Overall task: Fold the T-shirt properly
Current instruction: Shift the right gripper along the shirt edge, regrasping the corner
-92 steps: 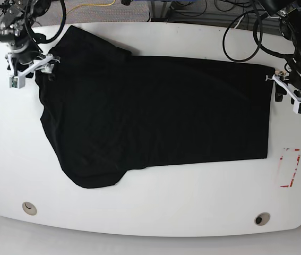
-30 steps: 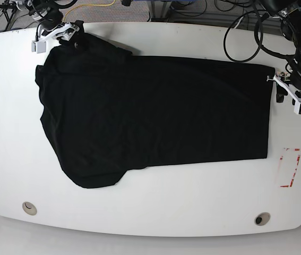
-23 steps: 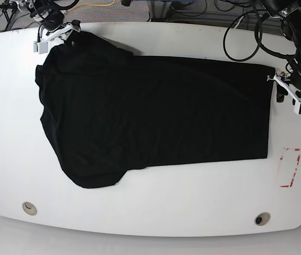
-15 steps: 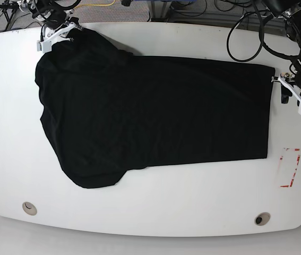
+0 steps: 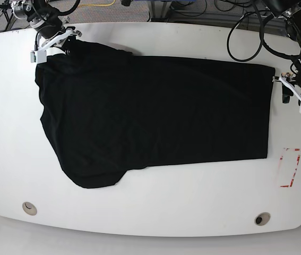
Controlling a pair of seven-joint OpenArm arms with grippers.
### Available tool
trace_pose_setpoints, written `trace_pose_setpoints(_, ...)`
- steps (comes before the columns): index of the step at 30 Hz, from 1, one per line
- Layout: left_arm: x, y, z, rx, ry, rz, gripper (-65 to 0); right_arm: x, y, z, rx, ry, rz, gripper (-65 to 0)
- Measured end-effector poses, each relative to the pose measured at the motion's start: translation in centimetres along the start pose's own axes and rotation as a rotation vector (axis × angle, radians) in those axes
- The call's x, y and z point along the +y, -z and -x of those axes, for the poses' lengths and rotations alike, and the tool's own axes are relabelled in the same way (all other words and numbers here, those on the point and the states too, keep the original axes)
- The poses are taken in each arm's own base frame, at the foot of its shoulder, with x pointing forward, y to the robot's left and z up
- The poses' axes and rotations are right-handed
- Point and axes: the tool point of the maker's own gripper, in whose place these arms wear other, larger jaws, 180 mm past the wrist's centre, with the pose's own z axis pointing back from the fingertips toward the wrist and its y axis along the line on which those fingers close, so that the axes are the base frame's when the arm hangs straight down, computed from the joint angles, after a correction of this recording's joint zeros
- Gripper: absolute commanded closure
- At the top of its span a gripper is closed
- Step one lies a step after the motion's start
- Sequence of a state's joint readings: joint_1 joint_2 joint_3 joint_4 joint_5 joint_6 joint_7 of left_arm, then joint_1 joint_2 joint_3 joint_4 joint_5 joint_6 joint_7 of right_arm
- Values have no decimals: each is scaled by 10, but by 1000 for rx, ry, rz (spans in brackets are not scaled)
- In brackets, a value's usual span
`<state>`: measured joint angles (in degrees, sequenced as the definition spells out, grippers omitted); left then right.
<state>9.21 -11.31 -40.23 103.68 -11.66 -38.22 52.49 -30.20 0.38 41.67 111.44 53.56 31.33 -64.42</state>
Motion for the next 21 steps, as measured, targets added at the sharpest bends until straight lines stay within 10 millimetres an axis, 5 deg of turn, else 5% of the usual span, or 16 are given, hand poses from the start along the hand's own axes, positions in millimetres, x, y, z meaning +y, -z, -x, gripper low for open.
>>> trace_pose_setpoints(8, 0, 0, 0, 0, 0, 1, -300, 10, 9, -57, -100, -89, -60, 0)
trace_pose_setpoints(16, 0, 0, 0, 1, 2, 0, -300, 17, 20, -91, -130, -133, -99, -17)
trace_pose_setpoints(21, -1, 0, 0, 0, 2, 3, -300, -2, 28, -98, -110, -109, -84, -76)
